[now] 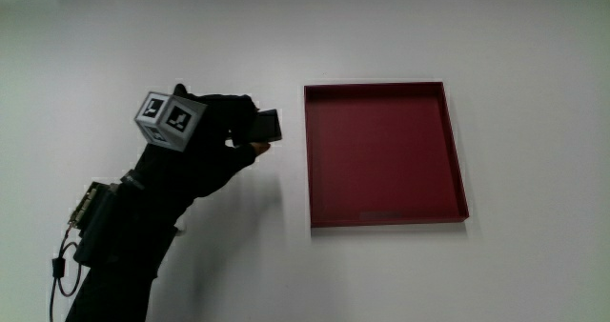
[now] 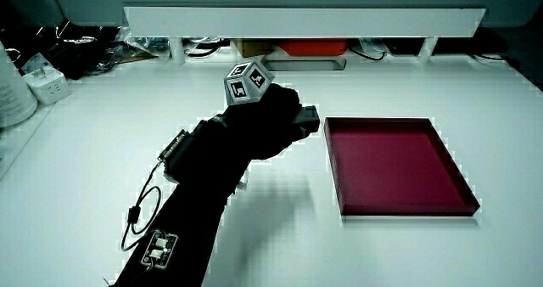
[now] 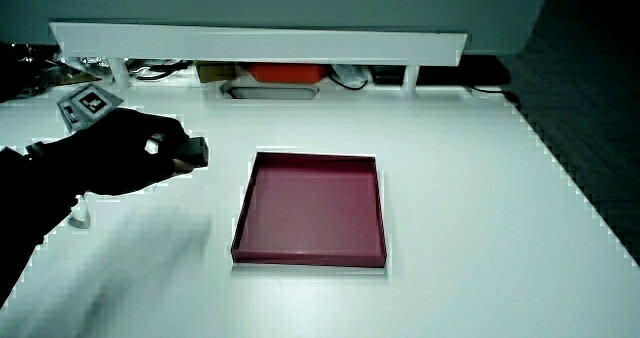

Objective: Place charger on desk

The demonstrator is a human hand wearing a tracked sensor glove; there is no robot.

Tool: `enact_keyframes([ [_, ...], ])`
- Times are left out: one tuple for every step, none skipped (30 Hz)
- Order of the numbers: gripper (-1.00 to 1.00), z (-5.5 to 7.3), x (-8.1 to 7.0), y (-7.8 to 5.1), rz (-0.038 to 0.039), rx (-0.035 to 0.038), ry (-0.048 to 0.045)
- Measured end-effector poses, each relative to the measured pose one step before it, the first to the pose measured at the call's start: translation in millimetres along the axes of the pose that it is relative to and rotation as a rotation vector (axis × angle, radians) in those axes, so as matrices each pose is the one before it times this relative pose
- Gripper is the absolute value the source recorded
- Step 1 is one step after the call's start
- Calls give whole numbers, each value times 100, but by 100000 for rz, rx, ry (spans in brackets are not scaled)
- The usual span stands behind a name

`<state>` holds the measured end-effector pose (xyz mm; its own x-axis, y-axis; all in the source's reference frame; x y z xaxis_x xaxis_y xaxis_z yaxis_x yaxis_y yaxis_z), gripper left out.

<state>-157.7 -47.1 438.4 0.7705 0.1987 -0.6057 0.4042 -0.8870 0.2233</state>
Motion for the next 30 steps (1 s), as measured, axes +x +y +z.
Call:
enact_keyframes([
  [0,264,-147,-193,3337,-525,-50],
  [0,221,-189,-115,352,838,4595],
  [0,-84,-536,-83,2803,-1032,-2451],
  [0,-144,-591,-25,417,-506,-3175],
  [0,173,-148,-130,3689,-1278,2274],
  [0,-274,-694,49,1616,-385,-1982],
  [0,5,-268,-96,1975,-428,-462],
  [0,-160,-532,37,1259,-28,1421],
  [0,-118,-345,2,1702,-701,775],
  [0,-257,-529,65,1658,-1444,-783],
  [0,-370,-838,165,-787,587,-483],
  [0,-38,-308,-83,2331,-913,841],
  [0,-217,-392,-13,4009,-1970,-746],
  [0,-291,-516,149,367,-800,579],
  [0,-359,-625,149,1347,-219,-1479],
  [0,-186,-340,13,1354,-427,98],
  [0,-182,-325,21,1748,-978,-203],
  [0,-169,-299,77,741,108,719],
  [0,-170,-203,-2,1894,-979,-719],
  [0,-214,-305,66,283,182,278],
  [0,-126,-194,-5,357,193,113],
  [0,-149,-159,-16,1587,-1368,-1863],
  [0,-142,-179,62,-760,829,878],
  [0,-187,-177,53,927,-1052,-1177],
  [0,-160,-101,18,-353,216,-213],
  [0,-61,32,-33,1459,-805,1133],
  [0,-55,56,-39,141,-66,380],
  [0,-188,-116,56,54,-723,-1259],
  [0,-162,-187,86,56,301,1081],
  [0,-128,-197,46,6,381,-687],
])
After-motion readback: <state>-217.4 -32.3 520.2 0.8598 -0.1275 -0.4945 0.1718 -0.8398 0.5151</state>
